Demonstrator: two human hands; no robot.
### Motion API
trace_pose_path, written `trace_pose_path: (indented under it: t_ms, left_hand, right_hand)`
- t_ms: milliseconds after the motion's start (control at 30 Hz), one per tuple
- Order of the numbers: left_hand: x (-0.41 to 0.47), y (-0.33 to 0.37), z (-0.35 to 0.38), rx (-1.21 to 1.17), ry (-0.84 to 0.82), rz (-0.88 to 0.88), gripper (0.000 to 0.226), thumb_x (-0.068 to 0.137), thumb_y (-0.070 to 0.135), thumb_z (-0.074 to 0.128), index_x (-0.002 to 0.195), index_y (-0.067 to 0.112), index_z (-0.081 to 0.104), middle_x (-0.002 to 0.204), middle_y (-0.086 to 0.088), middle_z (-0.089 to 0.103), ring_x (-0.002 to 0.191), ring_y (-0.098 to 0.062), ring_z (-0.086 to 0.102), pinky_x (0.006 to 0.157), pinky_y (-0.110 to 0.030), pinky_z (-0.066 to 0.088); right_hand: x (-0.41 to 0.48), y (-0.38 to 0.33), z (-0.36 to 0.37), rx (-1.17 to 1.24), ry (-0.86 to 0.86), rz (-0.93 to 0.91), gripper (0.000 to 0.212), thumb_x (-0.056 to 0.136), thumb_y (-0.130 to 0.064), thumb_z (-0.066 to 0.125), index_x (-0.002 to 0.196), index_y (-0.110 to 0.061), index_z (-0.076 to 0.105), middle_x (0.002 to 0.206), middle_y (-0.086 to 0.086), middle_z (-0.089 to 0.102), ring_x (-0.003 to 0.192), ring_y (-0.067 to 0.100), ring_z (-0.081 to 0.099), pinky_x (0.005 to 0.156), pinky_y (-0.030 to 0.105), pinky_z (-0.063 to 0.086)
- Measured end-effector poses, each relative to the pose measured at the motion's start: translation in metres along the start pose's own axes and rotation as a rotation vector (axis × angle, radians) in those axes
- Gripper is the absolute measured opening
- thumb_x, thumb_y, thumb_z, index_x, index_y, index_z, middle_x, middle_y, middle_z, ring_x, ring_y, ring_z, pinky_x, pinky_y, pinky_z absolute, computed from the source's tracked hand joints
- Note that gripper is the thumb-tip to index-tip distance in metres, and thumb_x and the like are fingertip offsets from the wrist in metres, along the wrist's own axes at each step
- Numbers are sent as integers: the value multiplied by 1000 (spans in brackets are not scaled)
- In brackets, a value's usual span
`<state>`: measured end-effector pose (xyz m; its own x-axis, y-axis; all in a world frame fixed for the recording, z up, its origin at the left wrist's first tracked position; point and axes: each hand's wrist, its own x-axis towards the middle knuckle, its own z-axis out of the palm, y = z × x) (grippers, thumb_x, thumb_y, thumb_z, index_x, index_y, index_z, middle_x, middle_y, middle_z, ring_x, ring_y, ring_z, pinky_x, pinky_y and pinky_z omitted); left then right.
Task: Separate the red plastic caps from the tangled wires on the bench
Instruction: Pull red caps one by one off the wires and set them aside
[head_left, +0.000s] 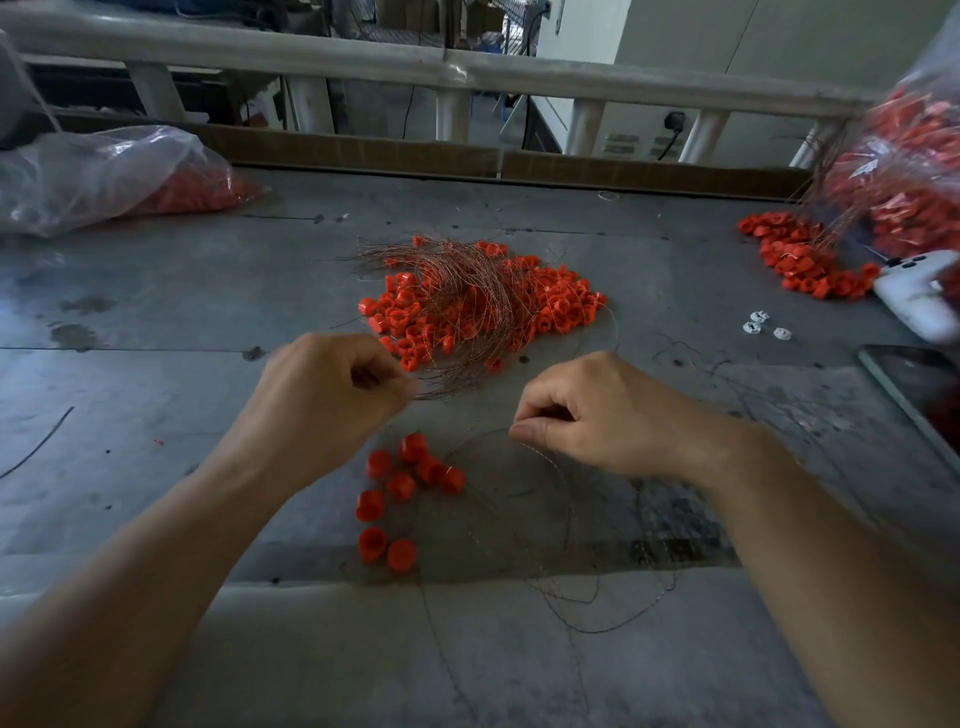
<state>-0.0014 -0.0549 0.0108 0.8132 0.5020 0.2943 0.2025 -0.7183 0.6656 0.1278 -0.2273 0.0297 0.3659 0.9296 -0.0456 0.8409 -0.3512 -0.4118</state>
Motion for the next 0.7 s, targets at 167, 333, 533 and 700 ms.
trace_pose_path:
  t_ms: [167,333,533,700]
  left_hand:
    - [15,-13,0,99,171,-78,26,75,14,72,92,21,54,93,4,54,86,-14,51,73,-21,35]
    - [26,-20,13,179,88,-89,50,79,19,69,126,21,52,122,-7,52,111,-22,50,85,-27,33]
    - [28,-24,19,244,102,-78,28,87,22,61,114,15,64,116,-10,57,106,-26,52,82,-29,34]
    - [29,-25,21,264,112,-66,30,92,17,53,120,10,61,119,-13,59,111,-30,52,92,-36,38]
  right_hand:
    - [-1,3,-6,58,97,11,26,83,-44,56,84,-20,68,73,-13,61,70,0,56,61,12,44]
    - [-1,5,-8,50,128,25,21,83,-39,60,84,-20,68,72,-15,59,68,-2,55,63,9,43]
    - [-1,3,-7,31,125,11,19,84,-37,60,83,-20,68,73,-16,59,69,-3,54,61,9,41]
    - [0,2,-7,24,116,7,18,84,-36,60,83,-20,68,73,-16,59,69,-3,54,61,9,39]
